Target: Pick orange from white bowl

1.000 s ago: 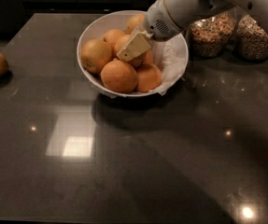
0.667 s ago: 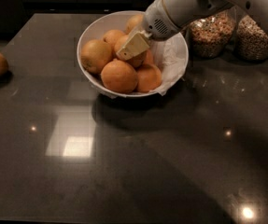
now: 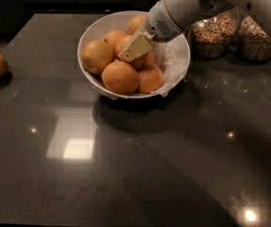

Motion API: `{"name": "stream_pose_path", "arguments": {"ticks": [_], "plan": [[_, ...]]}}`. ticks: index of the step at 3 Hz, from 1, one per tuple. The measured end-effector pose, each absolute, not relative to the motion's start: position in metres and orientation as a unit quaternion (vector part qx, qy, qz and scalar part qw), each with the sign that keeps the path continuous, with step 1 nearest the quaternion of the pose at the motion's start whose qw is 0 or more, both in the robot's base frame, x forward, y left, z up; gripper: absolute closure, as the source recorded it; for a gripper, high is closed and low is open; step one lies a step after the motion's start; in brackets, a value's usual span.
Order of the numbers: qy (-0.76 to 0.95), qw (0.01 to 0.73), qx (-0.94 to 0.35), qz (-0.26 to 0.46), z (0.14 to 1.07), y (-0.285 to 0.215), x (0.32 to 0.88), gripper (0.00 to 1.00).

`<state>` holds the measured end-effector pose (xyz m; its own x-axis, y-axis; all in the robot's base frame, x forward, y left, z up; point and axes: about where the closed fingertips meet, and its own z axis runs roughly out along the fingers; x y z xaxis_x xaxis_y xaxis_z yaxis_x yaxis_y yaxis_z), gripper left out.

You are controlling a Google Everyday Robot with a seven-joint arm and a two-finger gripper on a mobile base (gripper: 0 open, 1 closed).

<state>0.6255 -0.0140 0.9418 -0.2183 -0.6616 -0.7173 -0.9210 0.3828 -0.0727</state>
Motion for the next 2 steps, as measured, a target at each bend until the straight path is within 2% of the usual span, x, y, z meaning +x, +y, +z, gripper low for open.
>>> {"name": "stream_pose_path", "arguments": {"ticks": [1, 2], "plan": [[0.761, 0.34, -0.52, 0.187, 0.9375, -0.0163, 0.6269, 0.39], [0.761, 0.34, -0.52, 0.187, 0.9404, -0.0163, 0.6269, 0.33]]}}
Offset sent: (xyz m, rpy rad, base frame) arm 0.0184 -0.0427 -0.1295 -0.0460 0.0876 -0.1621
